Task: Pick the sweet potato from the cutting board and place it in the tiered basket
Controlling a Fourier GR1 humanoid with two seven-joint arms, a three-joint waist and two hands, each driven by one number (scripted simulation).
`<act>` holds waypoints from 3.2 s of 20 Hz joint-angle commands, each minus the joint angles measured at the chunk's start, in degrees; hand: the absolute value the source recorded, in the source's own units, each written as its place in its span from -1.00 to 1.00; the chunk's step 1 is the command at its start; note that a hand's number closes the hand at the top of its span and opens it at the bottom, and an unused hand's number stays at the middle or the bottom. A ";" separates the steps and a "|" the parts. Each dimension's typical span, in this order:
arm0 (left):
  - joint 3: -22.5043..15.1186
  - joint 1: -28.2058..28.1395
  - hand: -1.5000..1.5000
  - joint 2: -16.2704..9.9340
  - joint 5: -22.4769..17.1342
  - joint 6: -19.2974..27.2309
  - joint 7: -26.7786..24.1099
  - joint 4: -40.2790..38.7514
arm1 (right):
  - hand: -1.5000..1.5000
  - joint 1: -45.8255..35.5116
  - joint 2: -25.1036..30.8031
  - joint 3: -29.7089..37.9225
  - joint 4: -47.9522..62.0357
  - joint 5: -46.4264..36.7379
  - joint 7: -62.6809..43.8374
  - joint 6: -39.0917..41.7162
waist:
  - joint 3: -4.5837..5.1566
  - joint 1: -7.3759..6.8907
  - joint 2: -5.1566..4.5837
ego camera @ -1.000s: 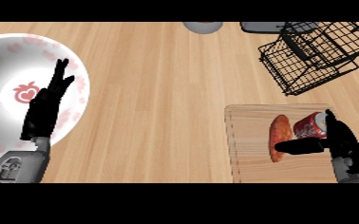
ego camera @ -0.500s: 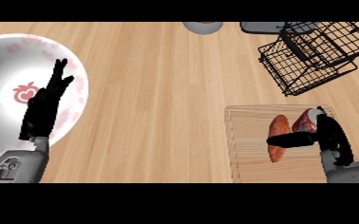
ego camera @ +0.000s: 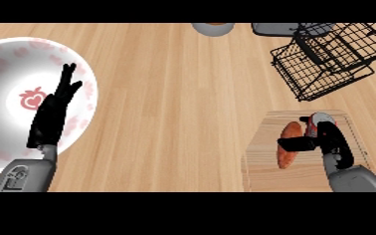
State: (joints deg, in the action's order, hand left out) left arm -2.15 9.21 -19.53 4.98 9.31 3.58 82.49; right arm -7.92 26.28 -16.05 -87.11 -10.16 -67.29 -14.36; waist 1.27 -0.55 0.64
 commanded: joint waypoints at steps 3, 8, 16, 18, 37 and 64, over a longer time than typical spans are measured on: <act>1.96 -0.82 0.00 -0.75 -0.45 -0.29 -0.65 0.51 | 1.00 -3.85 -0.69 -3.37 5.35 -1.23 -7.17 5.66 | -1.23 -0.43 -0.75; 1.27 -3.29 0.00 -0.65 -0.22 -1.10 1.76 4.73 | 1.00 -2.20 -4.21 0.40 0.30 -2.03 -8.90 -0.78 | -1.24 0.32 -0.44; 3.90 -0.87 0.00 -1.39 -1.64 -3.10 0.34 0.61 | 1.00 -1.13 -2.84 -5.89 -13.00 -9.92 2.51 4.35 | -1.20 0.73 -0.29; 1.62 0.36 0.00 0.11 0.42 -1.66 0.58 0.40 | 1.00 -5.48 -1.36 -13.37 -14.75 -9.51 14.03 10.76 | -1.24 -1.09 -0.30; 1.74 -3.48 0.00 1.36 1.32 -2.07 1.13 3.67 | 1.00 -13.21 16.78 11.95 -43.13 -4.37 29.59 20.50 | -1.28 0.80 -0.39; 3.24 0.20 0.00 4.17 4.48 -2.97 -0.72 -0.85 | 1.00 -37.71 18.98 14.86 20.47 -28.34 69.90 16.80 | -1.27 -0.55 -1.08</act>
State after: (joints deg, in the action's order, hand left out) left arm 0.98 8.76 -16.13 8.63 5.92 4.08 84.33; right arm -43.37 44.76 -2.11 -76.26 -35.24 -5.14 5.59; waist 0.01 -1.44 -0.42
